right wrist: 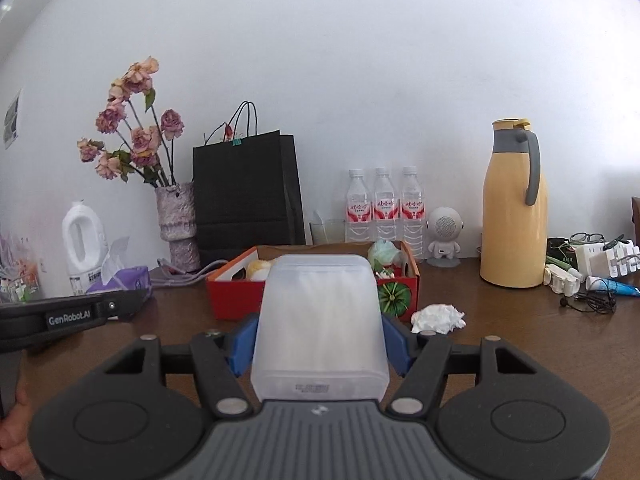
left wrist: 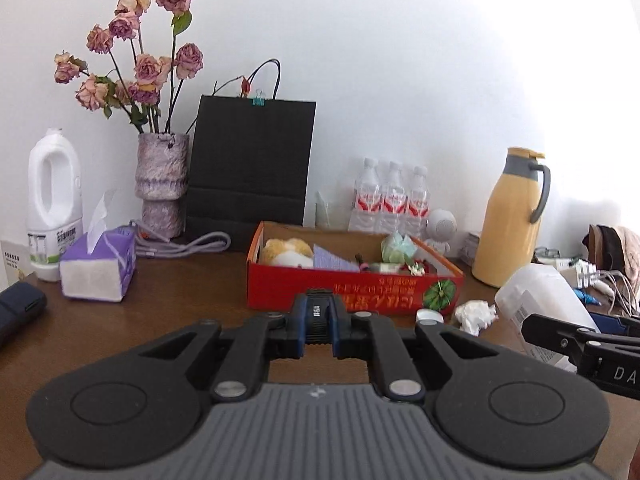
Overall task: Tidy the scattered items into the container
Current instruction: 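Carry the container and clip into the box and open both tools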
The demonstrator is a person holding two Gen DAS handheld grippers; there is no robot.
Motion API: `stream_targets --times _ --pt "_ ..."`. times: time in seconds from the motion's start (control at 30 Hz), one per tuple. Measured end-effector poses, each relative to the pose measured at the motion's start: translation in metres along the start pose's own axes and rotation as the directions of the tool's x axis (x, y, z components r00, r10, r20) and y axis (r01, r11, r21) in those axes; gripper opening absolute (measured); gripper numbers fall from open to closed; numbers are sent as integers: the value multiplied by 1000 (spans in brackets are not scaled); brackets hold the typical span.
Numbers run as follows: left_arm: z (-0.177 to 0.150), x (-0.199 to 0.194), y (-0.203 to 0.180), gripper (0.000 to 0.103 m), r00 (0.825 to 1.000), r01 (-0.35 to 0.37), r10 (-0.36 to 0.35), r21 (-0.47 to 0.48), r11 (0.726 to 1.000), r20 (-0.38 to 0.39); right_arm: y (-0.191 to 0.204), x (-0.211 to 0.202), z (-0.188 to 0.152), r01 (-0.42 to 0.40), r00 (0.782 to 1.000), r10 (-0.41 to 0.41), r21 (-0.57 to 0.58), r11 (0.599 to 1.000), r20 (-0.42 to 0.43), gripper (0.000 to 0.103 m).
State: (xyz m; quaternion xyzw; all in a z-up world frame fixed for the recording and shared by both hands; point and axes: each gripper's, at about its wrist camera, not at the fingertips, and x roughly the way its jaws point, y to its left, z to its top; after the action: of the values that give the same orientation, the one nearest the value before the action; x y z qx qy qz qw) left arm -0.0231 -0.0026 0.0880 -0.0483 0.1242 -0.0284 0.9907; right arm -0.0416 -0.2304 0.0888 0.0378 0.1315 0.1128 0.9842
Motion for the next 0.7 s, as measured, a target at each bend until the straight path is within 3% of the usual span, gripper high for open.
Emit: stream_targets --times 0.23,0.37,0.43,0.5,0.53,0.6,0.63,0.7 --pt "58 115 -9 12 997 -27 26 19 999 66 -10 120 54 -24 1000 24 -4 1000 13 63" --pt "89 182 -4 12 994 -28 24 32 999 111 -25 201 82 -40 998 44 74 996 -54 63" --pt "99 218 3 12 998 -36 35 12 999 47 -29 241 93 -32 991 44 95 995 -128 63" --pt "105 253 14 12 996 -24 20 -34 999 -92 -33 275 101 -26 976 46 98 995 -215 63" --pt "107 267 20 12 986 -37 27 -56 998 -167 -37 290 106 -24 962 52 108 994 -268 63" --pt "106 290 26 12 947 -47 22 -69 997 -319 -45 317 114 -8 917 59 128 992 -395 63" --pt "106 299 30 12 919 -31 3 -64 997 -394 -48 329 118 -8 886 69 135 991 -458 63" --pt "103 315 36 12 843 -3 -18 -37 999 -537 -51 352 120 -31 805 97 123 992 -585 63"
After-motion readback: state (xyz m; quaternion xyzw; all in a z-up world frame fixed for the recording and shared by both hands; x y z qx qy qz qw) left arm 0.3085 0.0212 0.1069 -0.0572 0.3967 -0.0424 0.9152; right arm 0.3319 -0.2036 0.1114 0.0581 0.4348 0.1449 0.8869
